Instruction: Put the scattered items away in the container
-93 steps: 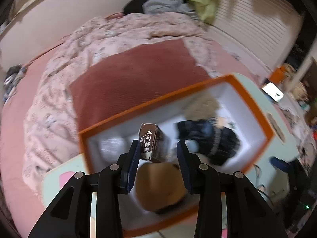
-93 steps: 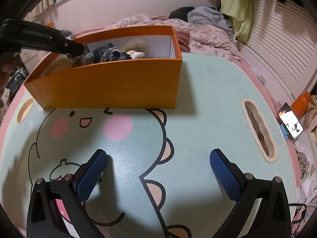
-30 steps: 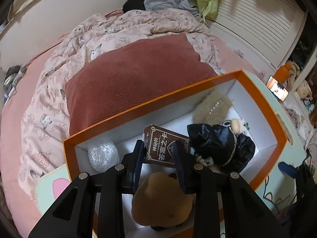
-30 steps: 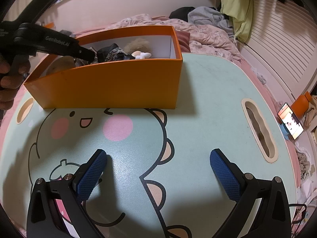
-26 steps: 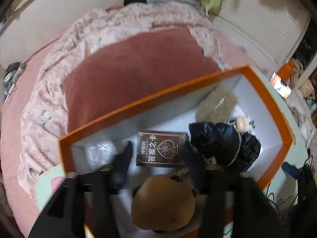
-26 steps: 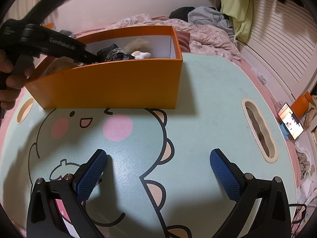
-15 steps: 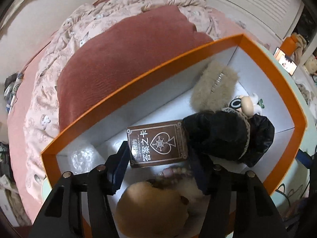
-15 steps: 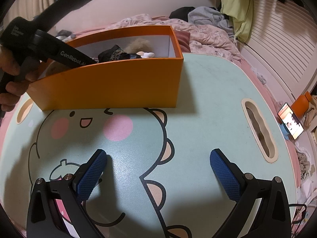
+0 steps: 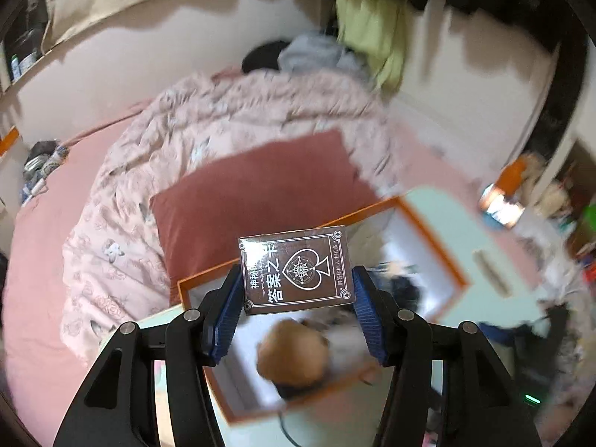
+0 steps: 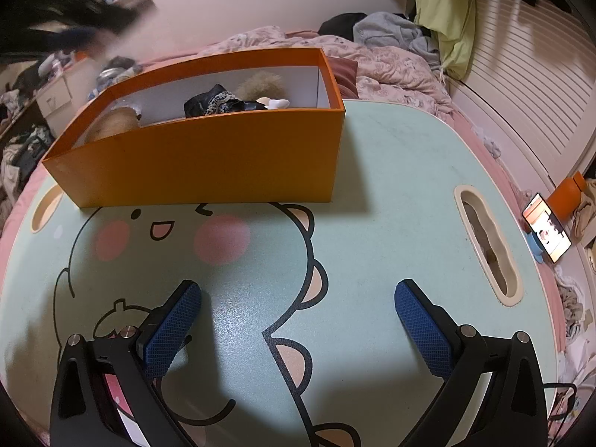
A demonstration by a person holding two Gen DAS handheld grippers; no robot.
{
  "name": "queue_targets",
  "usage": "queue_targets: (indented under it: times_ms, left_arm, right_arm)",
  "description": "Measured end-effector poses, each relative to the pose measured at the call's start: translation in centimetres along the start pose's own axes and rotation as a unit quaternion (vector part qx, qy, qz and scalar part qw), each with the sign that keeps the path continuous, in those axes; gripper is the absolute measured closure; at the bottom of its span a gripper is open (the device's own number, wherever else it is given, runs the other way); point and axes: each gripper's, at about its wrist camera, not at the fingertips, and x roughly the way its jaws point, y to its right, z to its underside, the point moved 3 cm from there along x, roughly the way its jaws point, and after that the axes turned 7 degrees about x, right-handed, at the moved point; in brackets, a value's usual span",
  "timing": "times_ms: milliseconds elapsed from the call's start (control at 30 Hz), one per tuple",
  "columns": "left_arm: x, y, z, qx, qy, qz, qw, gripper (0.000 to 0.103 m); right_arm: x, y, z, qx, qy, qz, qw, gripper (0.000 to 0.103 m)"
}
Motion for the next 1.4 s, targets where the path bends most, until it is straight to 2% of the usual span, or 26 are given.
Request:
queue_targets:
  times_ms: [67, 167, 200, 267, 333, 500, 700, 767, 833, 933, 1067, 1133, 1233, 1400]
  left_arm:
    - [-1.5, 0.6, 1.2, -0.003, 0.019, -0.003, 0.9998, 0.046]
    - [-2.2, 1.0, 4.6, -0.026, 0.032, -0.042, 0.9983, 0.046]
    - [-1.9, 0.9, 5.6, -0.04, 0.03, -0.041, 0.9979, 0.046]
    - [-1.4, 1.4, 8.1, -0.078, 0.032, -0.009, 0.9964, 0.046]
    - [-1.2, 2.1, 10.2, -0.106, 0.038, 0.008, 0.9936, 0.046]
    - [-0.4, 4.6, 12.5, -0.11, 0.046, 0.016, 0.9927, 0.046]
    - [2.4, 4.0, 13.7, -0.13, 0.018, 0.017, 0.9912, 0.045]
    - [3.2, 3.8, 14.3, -0.14, 0.005, 0.015, 0.99, 0.045]
    - [3.4, 3.6, 14.7, -0.15, -0.003, 0.009, 0.9887, 0.044]
    - [3.1, 3.5, 15.4, -0.159, 0.004, 0.007, 0.9873, 0.044]
    - [2.8, 3.9, 15.9, -0.156, 0.005, -0.021, 0.9875, 0.038]
    - [2.6, 4.0, 16.1, -0.156, 0.007, -0.022, 0.9875, 0.038]
    - [2.5, 4.1, 16.1, -0.155, 0.008, -0.022, 0.9876, 0.038]
    - [2.3, 4.1, 16.0, -0.157, 0.012, -0.024, 0.9872, 0.038]
  right_arm:
    - [-0.1, 0.0, 0.0, 0.0, 0.0, 0.0, 1.0, 0.0]
    - [-0.2, 0.0, 0.0, 0.0, 0.0, 0.0, 1.0, 0.0]
    - [-0.2, 0.0, -0.1, 0.0, 0.0, 0.0, 1.0, 0.0]
    - [-0.3, 0.0, -0.1, 0.0, 0.0, 0.0, 1.0, 0.0]
    - [-0.4, 0.0, -0.2, 0.0, 0.0, 0.0, 1.0, 0.0]
    - [-0.8, 0.2, -0.5, 0.0, -0.001, 0.0, 1.0, 0.0]
    - [-1.1, 0.5, -1.0, 0.01, 0.0, 0.004, 1.0, 0.0]
    - [-1.4, 0.6, -1.2, 0.012, 0.005, 0.003, 1.0, 0.004]
    - [-2.1, 0.5, -0.9, 0.005, 0.017, 0.01, 1.0, 0.018]
    - [-3.8, 0.4, -1.7, -0.013, 0.044, 0.004, 0.999, 0.028]
    - [-6.5, -0.8, -4.7, -0.037, 0.068, -0.049, 0.996, 0.034]
    - [-6.8, -2.2, -6.7, -0.062, 0.071, -0.072, 0.993, 0.044]
    - [-5.3, -4.0, -9.5, -0.085, 0.049, -0.077, 0.992, 0.058]
    - [-1.0, -7.3, -12.0, -0.11, -0.014, -0.069, 0.991, 0.059]
